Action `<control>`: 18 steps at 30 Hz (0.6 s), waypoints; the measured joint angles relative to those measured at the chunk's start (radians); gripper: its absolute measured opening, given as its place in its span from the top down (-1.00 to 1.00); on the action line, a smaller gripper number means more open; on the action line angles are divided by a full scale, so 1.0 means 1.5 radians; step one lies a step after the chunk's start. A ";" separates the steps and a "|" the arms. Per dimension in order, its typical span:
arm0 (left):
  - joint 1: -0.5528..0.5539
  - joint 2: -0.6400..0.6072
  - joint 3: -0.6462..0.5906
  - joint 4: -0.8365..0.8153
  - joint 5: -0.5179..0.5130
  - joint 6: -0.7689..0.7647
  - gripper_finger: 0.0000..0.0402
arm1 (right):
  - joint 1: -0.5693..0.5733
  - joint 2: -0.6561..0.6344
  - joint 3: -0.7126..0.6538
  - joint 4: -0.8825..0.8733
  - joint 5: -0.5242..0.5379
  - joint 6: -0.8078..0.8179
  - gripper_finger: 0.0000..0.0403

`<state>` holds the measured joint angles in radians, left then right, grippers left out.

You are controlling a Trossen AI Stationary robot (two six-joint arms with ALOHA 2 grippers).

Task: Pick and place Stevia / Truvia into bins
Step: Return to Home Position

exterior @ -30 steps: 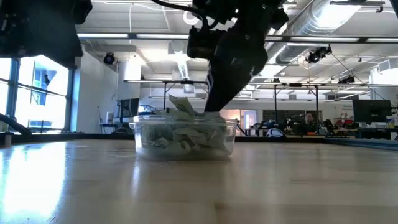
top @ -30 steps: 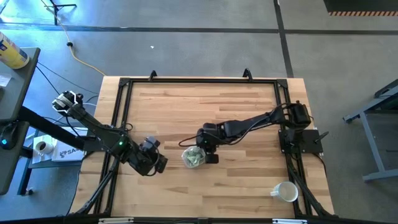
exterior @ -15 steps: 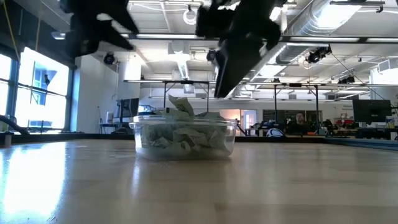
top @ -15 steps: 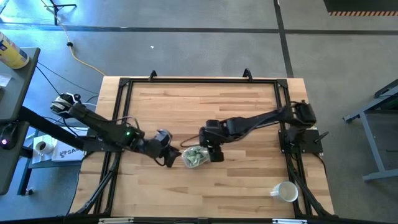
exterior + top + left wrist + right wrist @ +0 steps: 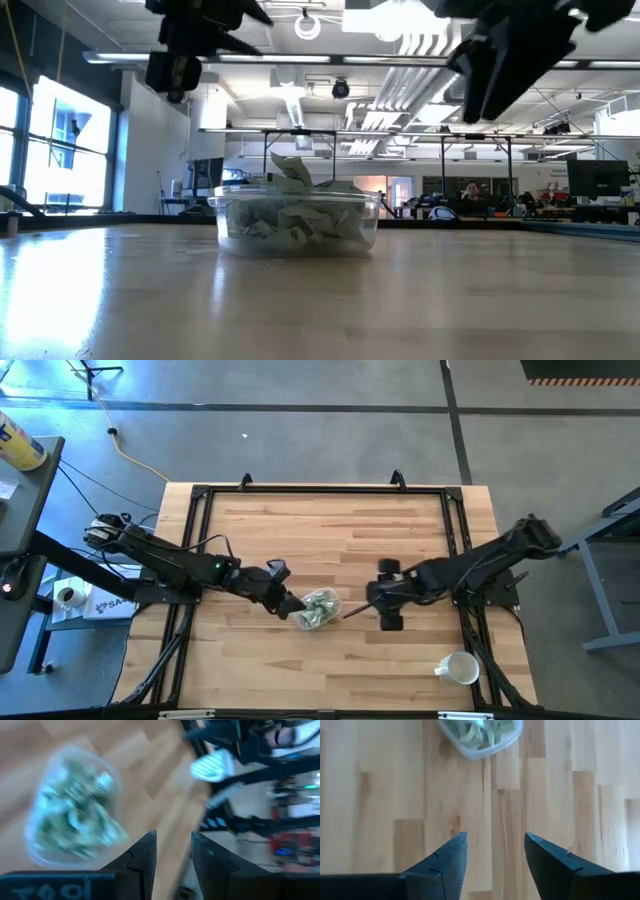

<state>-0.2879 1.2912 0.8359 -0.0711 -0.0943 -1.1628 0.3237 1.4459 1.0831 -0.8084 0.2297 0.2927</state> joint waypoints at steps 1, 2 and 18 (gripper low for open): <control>0.001 -0.005 0.000 0.006 0.022 -0.018 0.23 | 0.004 -0.015 -0.002 -0.004 0.000 0.020 0.06; 0.000 -0.008 0.000 0.016 0.040 -0.025 0.23 | 0.006 -0.032 -0.002 -0.006 -0.001 0.047 0.06; 0.080 -0.092 -0.048 0.245 0.242 0.293 0.23 | -0.014 -0.286 -0.036 0.093 -0.091 0.142 0.05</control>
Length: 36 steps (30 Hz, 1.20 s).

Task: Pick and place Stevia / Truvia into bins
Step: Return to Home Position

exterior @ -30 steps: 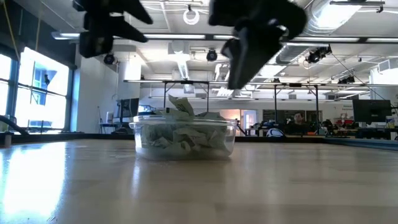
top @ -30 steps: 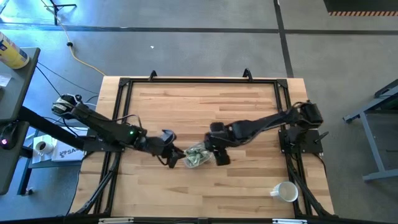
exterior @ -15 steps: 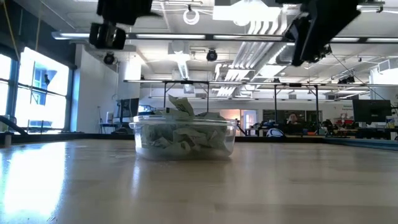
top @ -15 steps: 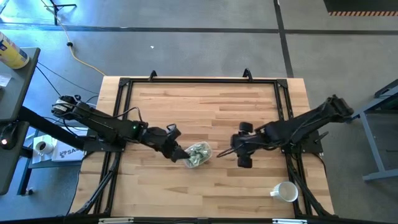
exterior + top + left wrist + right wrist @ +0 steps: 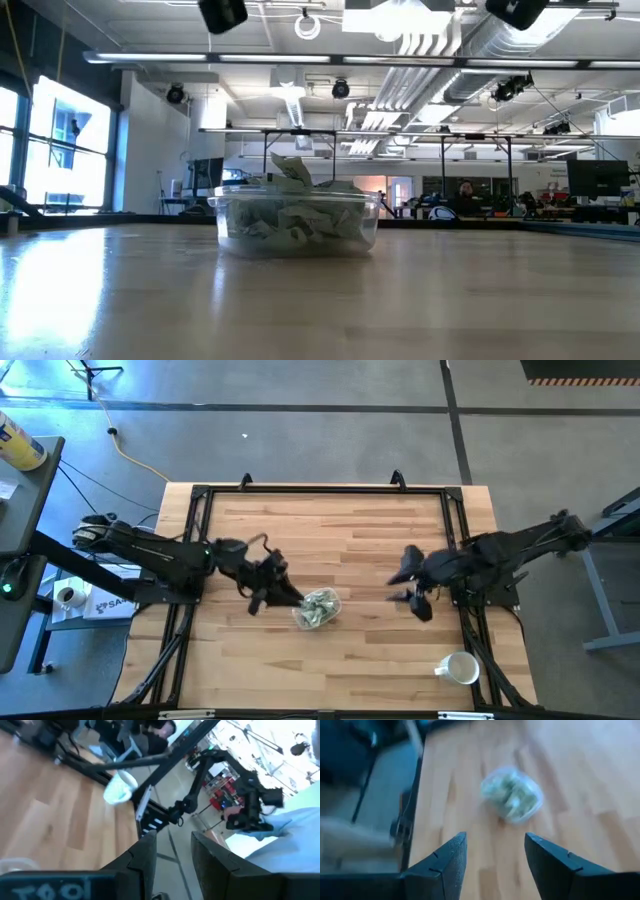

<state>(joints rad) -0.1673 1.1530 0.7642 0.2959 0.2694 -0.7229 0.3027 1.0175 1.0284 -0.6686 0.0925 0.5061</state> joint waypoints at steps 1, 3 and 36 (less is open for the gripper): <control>0.015 -0.017 -0.018 0.005 0.015 0.009 0.23 | -0.013 -0.030 -0.028 0.024 0.009 -0.002 0.06; 0.042 -0.067 -0.057 0.006 0.031 0.032 0.23 | -0.042 -0.091 -0.093 0.090 0.015 -0.003 0.06; 0.190 -0.658 -0.500 -0.054 -0.078 0.132 0.23 | -0.145 -0.663 -0.568 0.353 -0.046 -0.116 0.08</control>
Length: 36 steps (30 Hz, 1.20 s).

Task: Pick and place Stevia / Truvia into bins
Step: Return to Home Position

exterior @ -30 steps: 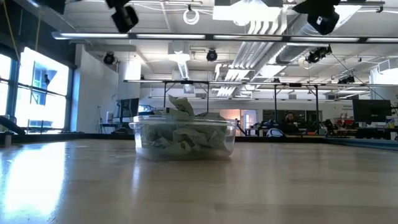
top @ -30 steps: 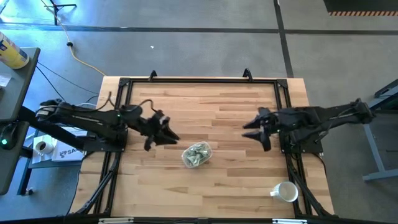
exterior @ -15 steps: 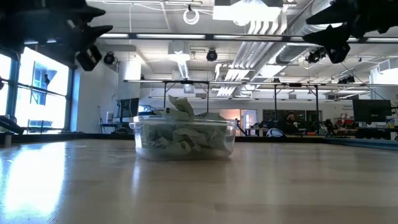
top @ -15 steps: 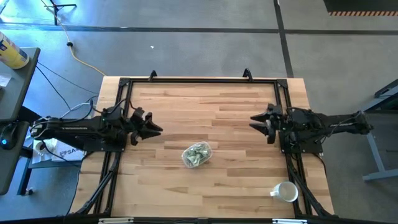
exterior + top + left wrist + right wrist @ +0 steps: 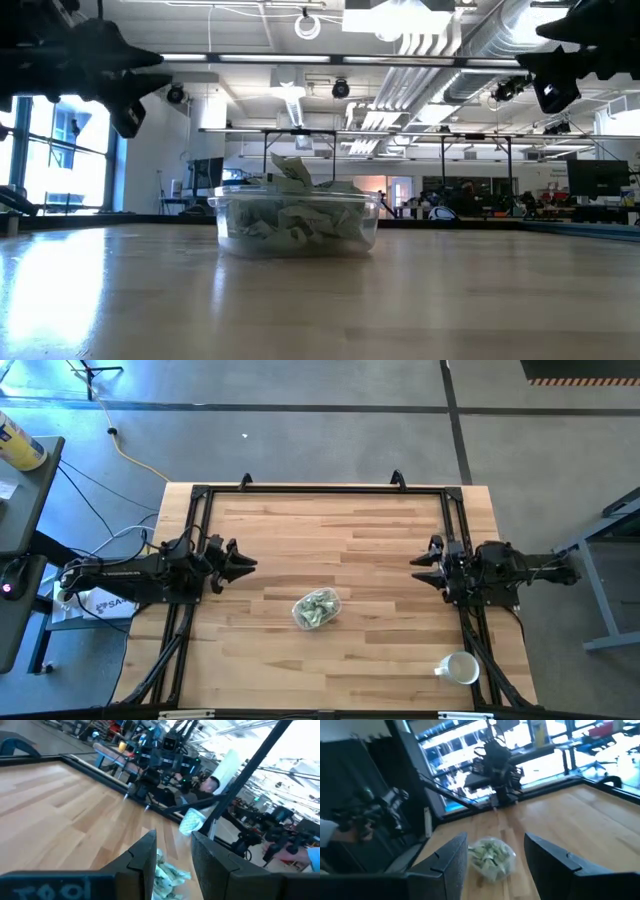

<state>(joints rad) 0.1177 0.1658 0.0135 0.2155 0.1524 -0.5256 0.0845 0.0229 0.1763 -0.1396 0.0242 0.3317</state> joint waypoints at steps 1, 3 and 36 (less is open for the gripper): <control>0.000 0.000 0.000 -0.006 -0.004 0.000 0.23 | 0.000 -0.013 -0.011 0.003 -0.003 0.000 0.08; 0.000 -0.001 0.000 -0.030 -0.008 -0.001 0.23 | 0.000 -0.013 -0.024 0.001 -0.001 0.001 0.08; 0.000 0.012 0.001 -0.131 -0.022 -0.002 0.23 | 0.000 0.011 -0.049 -0.101 0.019 0.002 0.08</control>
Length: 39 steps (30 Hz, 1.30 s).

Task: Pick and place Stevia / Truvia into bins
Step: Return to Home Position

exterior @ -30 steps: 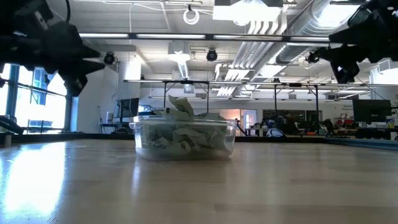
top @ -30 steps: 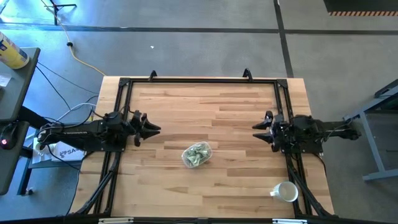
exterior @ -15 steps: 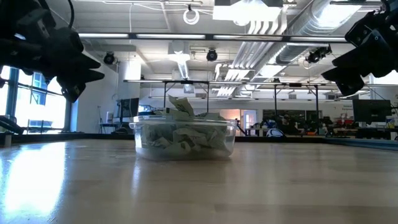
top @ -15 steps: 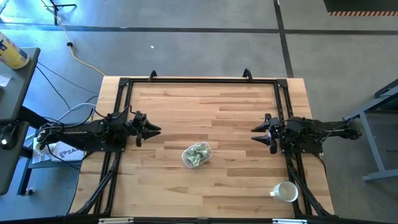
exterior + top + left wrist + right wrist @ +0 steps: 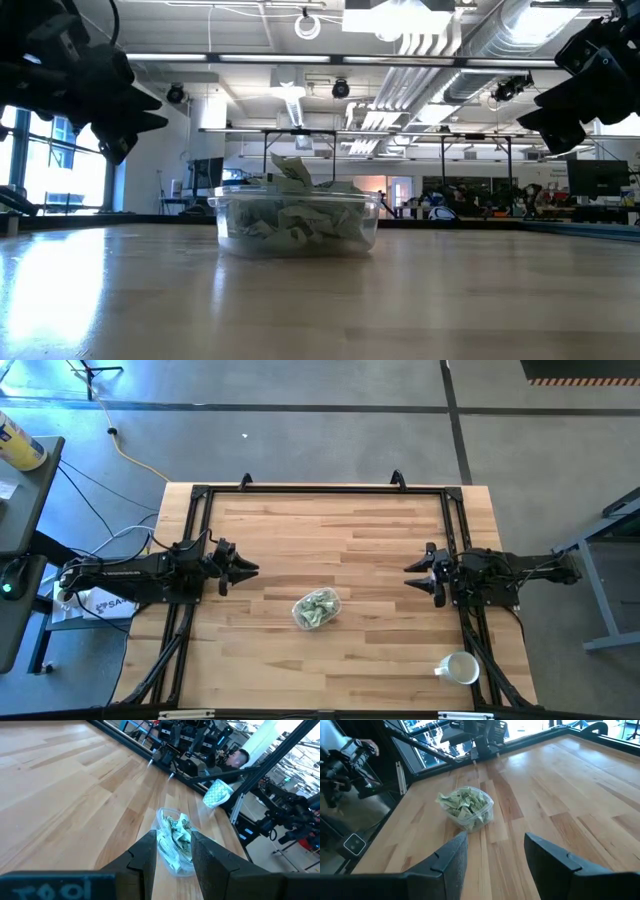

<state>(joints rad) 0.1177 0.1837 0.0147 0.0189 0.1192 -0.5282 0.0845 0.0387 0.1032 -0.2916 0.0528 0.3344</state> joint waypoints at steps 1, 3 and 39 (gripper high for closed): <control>0.000 0.000 0.000 0.000 0.000 0.000 0.23 | 0.000 0.000 0.000 0.000 0.000 0.001 0.08; 0.000 0.000 0.000 0.000 0.000 0.000 0.23 | 0.000 0.000 0.000 0.000 0.000 0.002 0.08; -0.040 0.002 0.000 0.000 -0.001 -0.001 0.23 | 0.000 0.000 0.000 -0.002 0.000 0.002 0.08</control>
<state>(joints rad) 0.0582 0.1864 0.0153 0.0185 0.1173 -0.5289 0.0845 0.0391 0.1036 -0.2943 0.0528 0.3370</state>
